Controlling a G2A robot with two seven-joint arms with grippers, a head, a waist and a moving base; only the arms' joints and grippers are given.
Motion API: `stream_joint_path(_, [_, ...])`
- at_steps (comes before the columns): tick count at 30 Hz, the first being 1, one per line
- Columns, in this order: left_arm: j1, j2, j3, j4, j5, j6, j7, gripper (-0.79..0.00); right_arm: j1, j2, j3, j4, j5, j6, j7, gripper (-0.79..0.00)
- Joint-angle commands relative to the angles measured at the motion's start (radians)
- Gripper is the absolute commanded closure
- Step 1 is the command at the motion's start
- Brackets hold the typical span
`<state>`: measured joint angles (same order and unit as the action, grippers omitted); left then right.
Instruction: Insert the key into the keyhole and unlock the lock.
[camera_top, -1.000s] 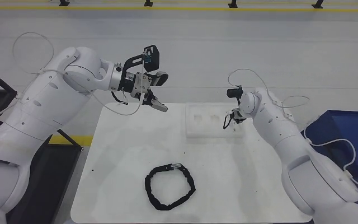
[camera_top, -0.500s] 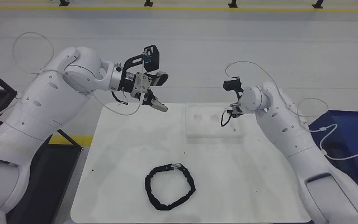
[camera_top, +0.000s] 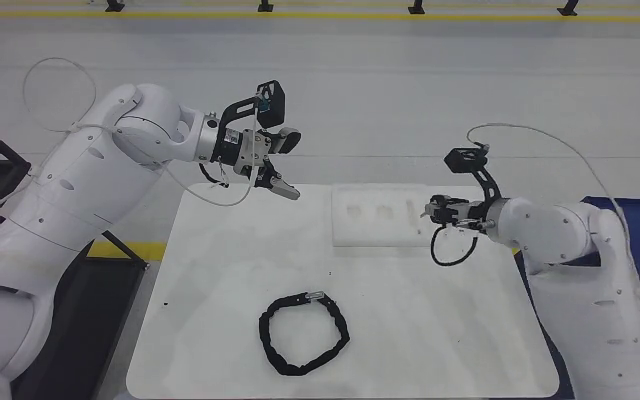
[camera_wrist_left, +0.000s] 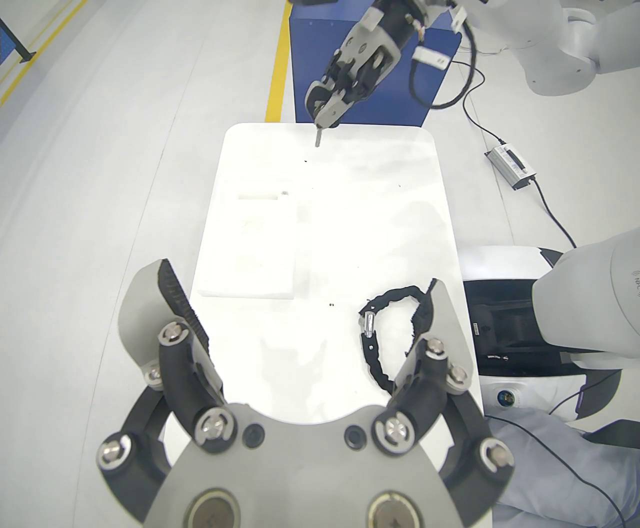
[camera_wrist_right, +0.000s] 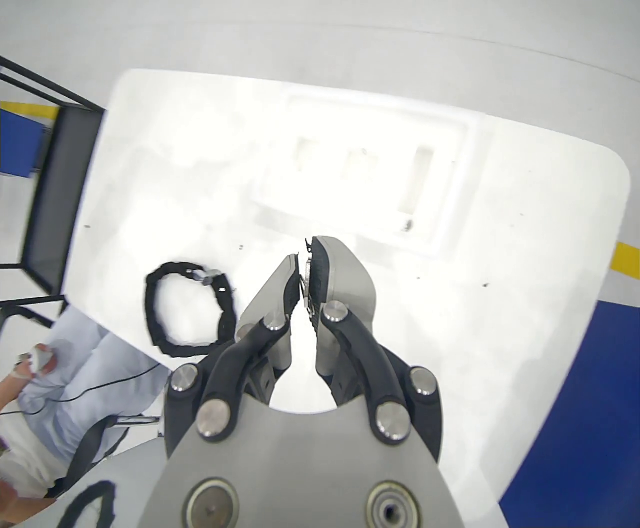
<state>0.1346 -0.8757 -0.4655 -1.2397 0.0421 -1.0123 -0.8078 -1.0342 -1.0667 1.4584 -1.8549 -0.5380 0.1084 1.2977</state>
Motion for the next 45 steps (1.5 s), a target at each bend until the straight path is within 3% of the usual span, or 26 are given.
stream_joint_path(1, [0.000,0.000,0.000,0.000,0.000,0.000,0.000,-0.785,-0.040,0.003,0.085,-0.008,0.152,-0.023,-0.014,0.000])
stream_joint_path(9, [0.000,0.000,0.000,0.000,0.000,0.000,0.000,-0.785,-0.175,0.010,0.301,0.012,0.562,-0.072,-0.075,0.000])
stream_joint_path(14, [0.000,0.000,0.000,0.000,0.000,0.000,0.000,-0.785,-0.208,0.011,0.325,0.012,0.648,-0.083,-0.122,0.000])
stream_joint_path(22, [0.000,0.000,0.000,0.000,0.000,0.000,0.000,-0.785,-0.208,0.011,0.325,0.012,0.648,-0.083,-0.122,0.000])
stream_joint_path(25, [-0.001,0.005,-0.024,-0.017,0.143,0.088,0.024,-0.785,-0.208,0.011,0.325,0.012,0.648,-0.083,-0.122,0.000])
stream_joint_path(29, [0.077,0.012,-0.034,-0.027,0.306,0.104,0.127,-0.785,-0.208,0.011,0.325,0.012,0.648,-0.083,-0.122,0.000])
stream_joint_path(36, [0.223,0.012,-0.021,0.048,0.439,0.000,0.299,-0.785,-0.208,0.011,0.325,0.012,0.648,-0.083,-0.122,0.000])
stream_joint_path(45, [0.312,0.006,0.057,0.031,0.561,0.000,0.493,-0.785,-0.208,0.011,0.325,0.012,0.648,-0.083,-0.122,0.000])
